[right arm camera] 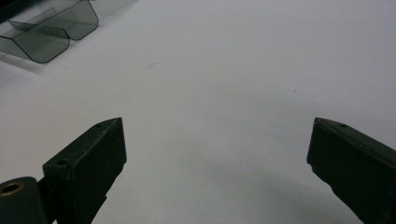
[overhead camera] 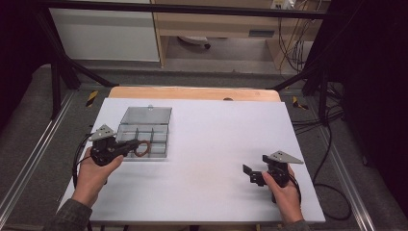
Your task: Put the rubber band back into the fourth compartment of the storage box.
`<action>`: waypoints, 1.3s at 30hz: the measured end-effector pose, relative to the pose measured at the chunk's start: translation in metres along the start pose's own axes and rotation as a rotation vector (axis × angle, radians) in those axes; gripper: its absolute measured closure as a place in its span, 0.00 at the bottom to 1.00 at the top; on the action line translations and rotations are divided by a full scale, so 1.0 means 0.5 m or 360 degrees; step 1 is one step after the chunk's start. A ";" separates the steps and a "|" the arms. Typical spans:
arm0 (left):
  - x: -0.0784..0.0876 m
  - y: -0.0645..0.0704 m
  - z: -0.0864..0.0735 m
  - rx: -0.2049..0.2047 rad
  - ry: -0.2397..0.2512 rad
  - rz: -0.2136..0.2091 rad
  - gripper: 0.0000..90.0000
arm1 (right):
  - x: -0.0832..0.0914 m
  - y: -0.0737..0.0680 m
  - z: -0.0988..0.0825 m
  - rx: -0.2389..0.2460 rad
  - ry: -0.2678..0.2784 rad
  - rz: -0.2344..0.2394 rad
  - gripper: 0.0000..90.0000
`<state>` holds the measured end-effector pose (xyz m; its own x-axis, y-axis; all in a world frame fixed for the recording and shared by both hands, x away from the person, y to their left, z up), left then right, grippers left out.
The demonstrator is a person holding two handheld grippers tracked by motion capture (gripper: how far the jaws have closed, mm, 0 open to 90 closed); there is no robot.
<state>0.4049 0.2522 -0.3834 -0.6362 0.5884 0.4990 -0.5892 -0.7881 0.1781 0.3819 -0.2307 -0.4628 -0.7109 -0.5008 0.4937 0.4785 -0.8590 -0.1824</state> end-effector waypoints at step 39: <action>0.012 -0.103 0.032 -0.0002 -0.0047 0.0209 0.95 | -0.001 -0.002 -0.002 -0.0051 0.0014 0.0062 0.04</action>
<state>0.4394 0.2932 -0.3762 -0.6931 0.4745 0.5426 -0.5024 -0.8578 0.1084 0.3813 -0.2297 -0.4635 -0.6966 -0.5345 0.4786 0.4892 -0.8418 -0.2281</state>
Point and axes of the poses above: each handheld gripper's, and its own axes: x roughly backward along the jaws, z roughly out of its top, y roughly to its right, the point moved 3 cm from there along -x, roughly forward along the jaws
